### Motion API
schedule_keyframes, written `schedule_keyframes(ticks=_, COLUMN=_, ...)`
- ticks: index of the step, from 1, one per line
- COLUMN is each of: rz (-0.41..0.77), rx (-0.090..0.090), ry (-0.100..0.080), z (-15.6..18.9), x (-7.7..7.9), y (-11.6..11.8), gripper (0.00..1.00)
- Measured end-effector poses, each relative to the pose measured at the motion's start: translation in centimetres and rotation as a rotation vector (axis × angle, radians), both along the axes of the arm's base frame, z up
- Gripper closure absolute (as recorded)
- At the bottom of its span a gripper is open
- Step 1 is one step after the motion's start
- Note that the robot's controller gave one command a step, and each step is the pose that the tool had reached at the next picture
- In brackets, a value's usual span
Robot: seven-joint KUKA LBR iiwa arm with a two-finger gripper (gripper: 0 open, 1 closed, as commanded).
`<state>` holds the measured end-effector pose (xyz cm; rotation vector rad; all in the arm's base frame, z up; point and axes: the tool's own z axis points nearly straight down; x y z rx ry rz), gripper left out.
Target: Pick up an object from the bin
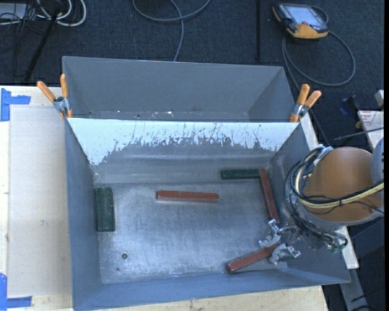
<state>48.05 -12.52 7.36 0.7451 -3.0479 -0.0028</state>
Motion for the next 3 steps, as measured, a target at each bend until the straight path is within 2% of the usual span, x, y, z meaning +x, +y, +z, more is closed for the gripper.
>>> schedule_keyframes(ticks=2, rz=0.005, rx=-0.001, ry=0.000, z=0.0, x=0.0, y=0.0, gripper=1.00)
schedule_keyframes(ticks=3, rz=0.076, rx=-0.001, ry=-0.013, z=19.8, x=9.0, y=0.9, gripper=1.00)
